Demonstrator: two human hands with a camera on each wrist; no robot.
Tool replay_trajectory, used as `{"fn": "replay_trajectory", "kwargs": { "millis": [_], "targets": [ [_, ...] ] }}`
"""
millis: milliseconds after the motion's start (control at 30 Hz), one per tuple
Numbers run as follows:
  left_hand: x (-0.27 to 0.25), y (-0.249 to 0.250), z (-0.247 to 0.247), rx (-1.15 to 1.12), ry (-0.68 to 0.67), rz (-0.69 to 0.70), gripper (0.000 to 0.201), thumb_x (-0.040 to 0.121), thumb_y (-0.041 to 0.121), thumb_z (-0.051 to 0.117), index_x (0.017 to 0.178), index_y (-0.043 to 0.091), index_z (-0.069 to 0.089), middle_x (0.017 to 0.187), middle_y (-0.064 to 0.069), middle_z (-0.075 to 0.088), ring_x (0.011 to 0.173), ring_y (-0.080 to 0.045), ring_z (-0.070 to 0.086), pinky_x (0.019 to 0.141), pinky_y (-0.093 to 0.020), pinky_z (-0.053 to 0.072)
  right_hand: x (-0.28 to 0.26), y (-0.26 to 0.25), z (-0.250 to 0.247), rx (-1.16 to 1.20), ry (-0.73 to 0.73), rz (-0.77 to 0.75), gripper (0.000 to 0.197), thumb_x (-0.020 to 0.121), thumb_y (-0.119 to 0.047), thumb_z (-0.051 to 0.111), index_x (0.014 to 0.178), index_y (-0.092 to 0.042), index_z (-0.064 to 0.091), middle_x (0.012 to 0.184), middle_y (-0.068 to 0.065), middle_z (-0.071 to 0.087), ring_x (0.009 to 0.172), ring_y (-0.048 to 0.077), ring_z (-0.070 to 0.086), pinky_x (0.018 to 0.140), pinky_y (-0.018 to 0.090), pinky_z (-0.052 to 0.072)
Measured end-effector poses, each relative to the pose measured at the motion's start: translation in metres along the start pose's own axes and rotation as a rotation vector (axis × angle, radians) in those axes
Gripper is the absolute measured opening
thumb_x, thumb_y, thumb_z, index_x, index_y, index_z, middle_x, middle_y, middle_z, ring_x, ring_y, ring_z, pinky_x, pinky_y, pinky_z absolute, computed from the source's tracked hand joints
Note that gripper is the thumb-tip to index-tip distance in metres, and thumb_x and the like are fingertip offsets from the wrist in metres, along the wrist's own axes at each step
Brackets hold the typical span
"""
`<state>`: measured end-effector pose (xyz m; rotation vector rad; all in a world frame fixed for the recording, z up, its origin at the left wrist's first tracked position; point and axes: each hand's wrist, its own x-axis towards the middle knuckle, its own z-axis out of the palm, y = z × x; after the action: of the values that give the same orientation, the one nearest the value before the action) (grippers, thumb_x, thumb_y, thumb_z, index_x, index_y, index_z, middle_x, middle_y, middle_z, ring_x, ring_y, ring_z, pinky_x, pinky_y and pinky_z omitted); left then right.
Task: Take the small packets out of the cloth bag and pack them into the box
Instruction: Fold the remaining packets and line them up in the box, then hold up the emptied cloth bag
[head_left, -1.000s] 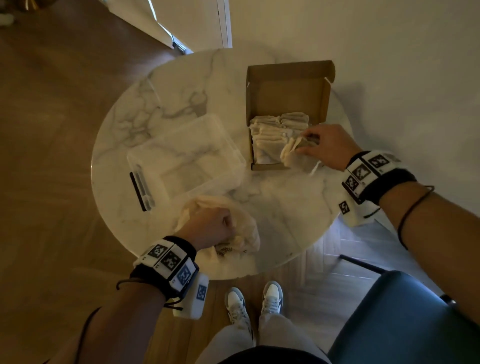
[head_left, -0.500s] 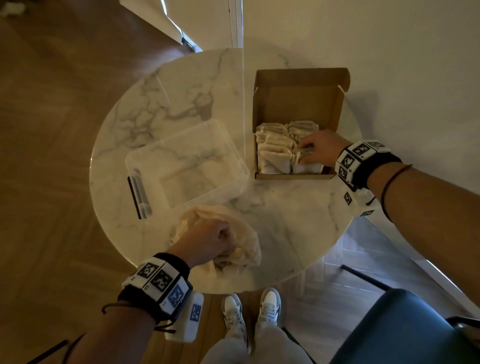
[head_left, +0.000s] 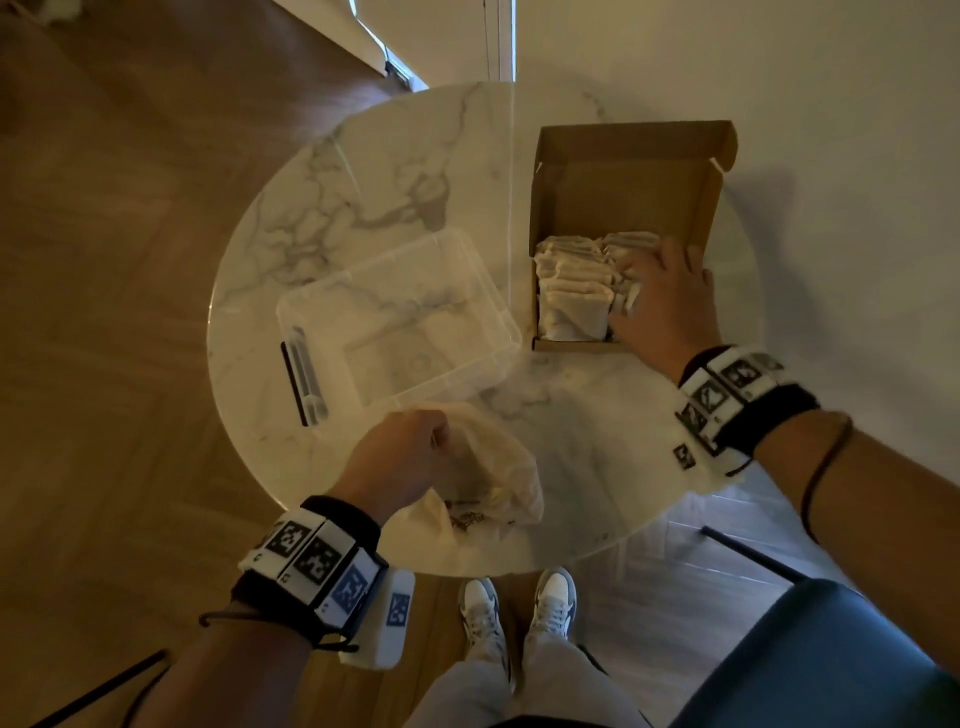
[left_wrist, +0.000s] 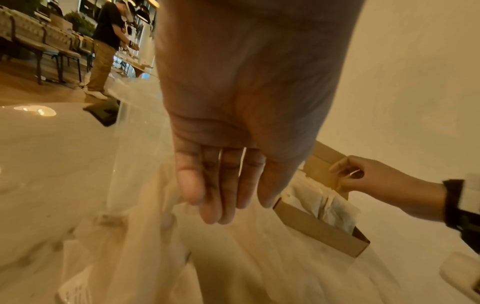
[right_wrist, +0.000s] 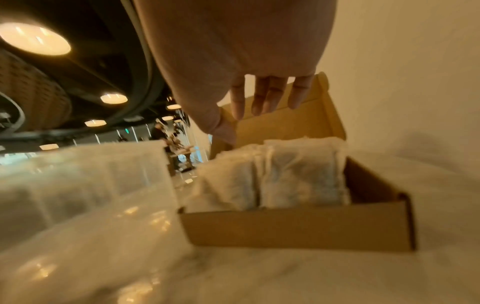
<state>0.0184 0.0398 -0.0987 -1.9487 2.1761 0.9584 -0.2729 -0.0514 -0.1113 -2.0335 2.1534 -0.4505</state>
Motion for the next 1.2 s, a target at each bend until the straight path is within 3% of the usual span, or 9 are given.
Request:
{"fn": "replay_trajectory", "kwargs": {
  "millis": [133,300,367,467,567,700,833,1067,1200],
  "targets": [
    [-0.014,-0.008,-0.012,-0.003,0.088,-0.048,0.022,0.089,0.027,0.057,0.068,0.019,0.056,0.067,0.002,0.058,0.063,-0.017,0.056,0.056,-0.031,0.042,-0.064,-0.028,0.007,0.292,0.049,0.011,0.019,0.078,-0.024,0.064,0.095,-0.018,0.058,0.101,0.001,0.053,0.096,0.024,0.052,0.082,0.035,0.045],
    [-0.039,-0.029,-0.021,0.179,0.082,-0.39,0.052,0.09,0.059,0.049,0.068,0.012,0.057,0.07,-0.007,0.063,0.067,-0.026,0.064,0.067,-0.034,0.054,-0.148,-0.053,0.023,0.487,-0.406,0.164,0.047,0.078,-0.057,0.063,0.114,-0.029,0.051,0.1,-0.013,0.055,0.085,0.009,0.057,0.075,0.034,0.054],
    [-0.041,-0.036,-0.013,0.202,0.006,-0.476,0.061,0.086,0.07,0.046,0.089,0.011,0.06,0.092,-0.009,0.066,0.086,-0.03,0.065,0.076,-0.034,0.051,-0.163,-0.057,0.037,0.51,-0.661,0.226,0.071,0.074,-0.068,0.061,0.129,-0.028,0.043,0.115,-0.011,0.052,0.1,0.012,0.057,0.083,0.034,0.052],
    [-0.029,-0.04,0.01,-0.134,-0.038,-0.436,0.059,0.089,0.054,0.055,0.128,0.011,0.049,0.124,-0.012,0.058,0.11,-0.033,0.058,0.089,-0.039,0.048,-0.163,-0.071,0.049,0.739,-0.886,0.371,0.047,0.09,-0.044,0.058,0.124,-0.013,0.049,0.113,0.006,0.062,0.088,0.021,0.065,0.072,0.031,0.057],
    [-0.026,-0.043,0.023,-0.571,0.056,-0.392,0.039,0.092,0.036,0.054,0.124,0.014,0.056,0.118,-0.013,0.065,0.105,-0.033,0.062,0.088,-0.047,0.053,-0.154,-0.083,0.039,0.879,-0.801,0.469,0.03,0.099,-0.026,0.047,0.109,0.0,0.057,0.098,0.016,0.068,0.068,0.019,0.066,0.049,0.018,0.049],
    [-0.042,-0.045,0.02,-0.983,0.06,-0.345,0.021,0.1,0.027,0.05,0.109,0.015,0.064,0.101,-0.005,0.072,0.094,-0.024,0.068,0.066,-0.034,0.056,-0.148,-0.087,-0.002,0.936,-0.46,0.319,0.028,0.095,-0.032,0.054,0.093,-0.006,0.063,0.074,0.004,0.069,0.06,0.013,0.063,0.051,0.021,0.046],
    [-0.054,-0.042,0.028,-1.168,0.041,-0.328,0.022,0.098,0.023,0.051,0.102,0.011,0.07,0.102,-0.01,0.074,0.096,-0.028,0.068,0.078,-0.045,0.057,-0.153,-0.09,-0.033,1.002,-0.289,0.19,0.022,0.092,-0.029,0.058,0.085,-0.009,0.064,0.065,0.003,0.065,0.056,0.01,0.059,0.054,0.015,0.045],
    [-0.062,-0.025,0.044,-1.062,0.096,-0.21,0.023,0.099,0.022,0.05,0.114,0.011,0.065,0.104,-0.009,0.072,0.086,-0.02,0.071,0.064,-0.037,0.059,-0.174,-0.075,-0.008,1.07,-0.253,0.485,0.049,0.079,-0.06,0.05,0.111,-0.023,0.05,0.107,-0.002,0.062,0.091,0.017,0.065,0.074,0.034,0.055],
    [-0.062,-0.019,0.04,-0.605,0.152,0.015,0.026,0.091,0.023,0.054,0.117,0.021,0.06,0.095,0.003,0.068,0.084,-0.019,0.064,0.068,-0.036,0.054,-0.177,-0.074,-0.002,1.369,-0.409,0.691,0.036,0.097,-0.044,0.043,0.127,-0.024,0.047,0.11,0.001,0.061,0.092,0.022,0.065,0.068,0.034,0.054]
  ]
}}
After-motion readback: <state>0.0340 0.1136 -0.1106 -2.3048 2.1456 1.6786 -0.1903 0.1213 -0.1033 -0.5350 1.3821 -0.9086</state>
